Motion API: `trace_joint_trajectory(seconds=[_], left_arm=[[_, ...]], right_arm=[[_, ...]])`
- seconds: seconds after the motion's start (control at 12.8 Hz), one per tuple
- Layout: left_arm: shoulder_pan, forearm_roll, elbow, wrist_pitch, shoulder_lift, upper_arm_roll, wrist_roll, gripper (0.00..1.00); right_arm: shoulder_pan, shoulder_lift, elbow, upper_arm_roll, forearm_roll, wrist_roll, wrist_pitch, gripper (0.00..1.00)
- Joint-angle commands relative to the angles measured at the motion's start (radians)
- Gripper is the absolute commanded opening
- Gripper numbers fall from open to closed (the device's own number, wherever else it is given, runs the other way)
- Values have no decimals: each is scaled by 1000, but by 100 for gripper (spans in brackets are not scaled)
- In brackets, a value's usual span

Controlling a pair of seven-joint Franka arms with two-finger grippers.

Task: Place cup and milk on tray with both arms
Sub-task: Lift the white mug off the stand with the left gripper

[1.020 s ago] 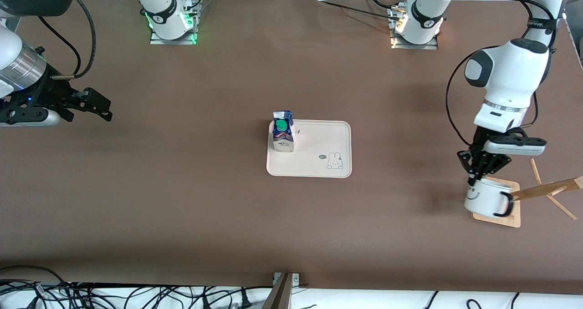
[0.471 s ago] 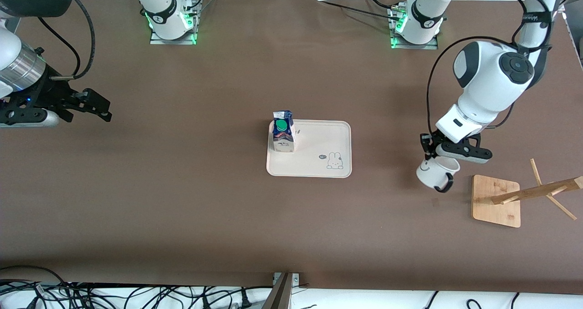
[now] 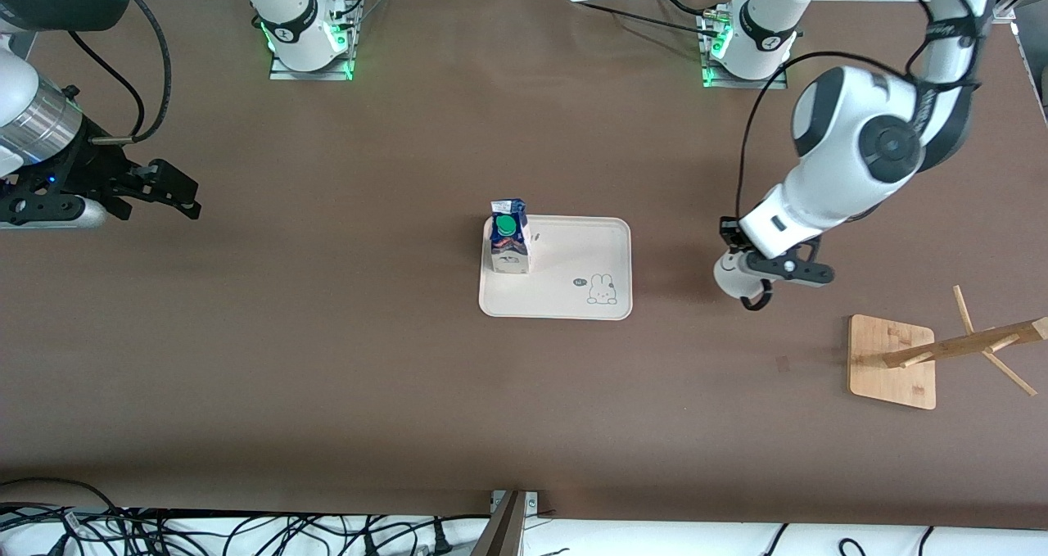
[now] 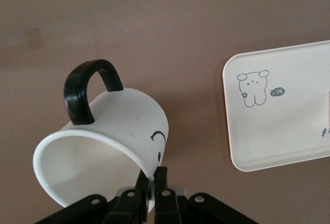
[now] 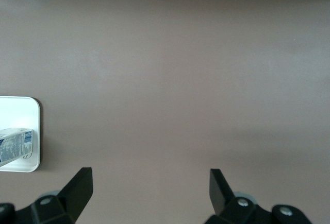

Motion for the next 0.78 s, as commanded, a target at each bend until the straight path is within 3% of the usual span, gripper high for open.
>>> trace_joint_trajectory(seconds=[0.0, 0.39, 0.71], left_arm=[[-57, 4, 79, -43, 59, 5, -3, 0], [-66, 176, 145, -131, 97, -32, 99, 0], [-55, 196, 273, -284, 165, -29, 198, 0]], right_arm=[[-4, -2, 7, 6, -11, 1, 0, 100], [-5, -2, 5, 6, -9, 1, 0, 100], [-5, -2, 5, 6, -6, 3, -3, 100]])
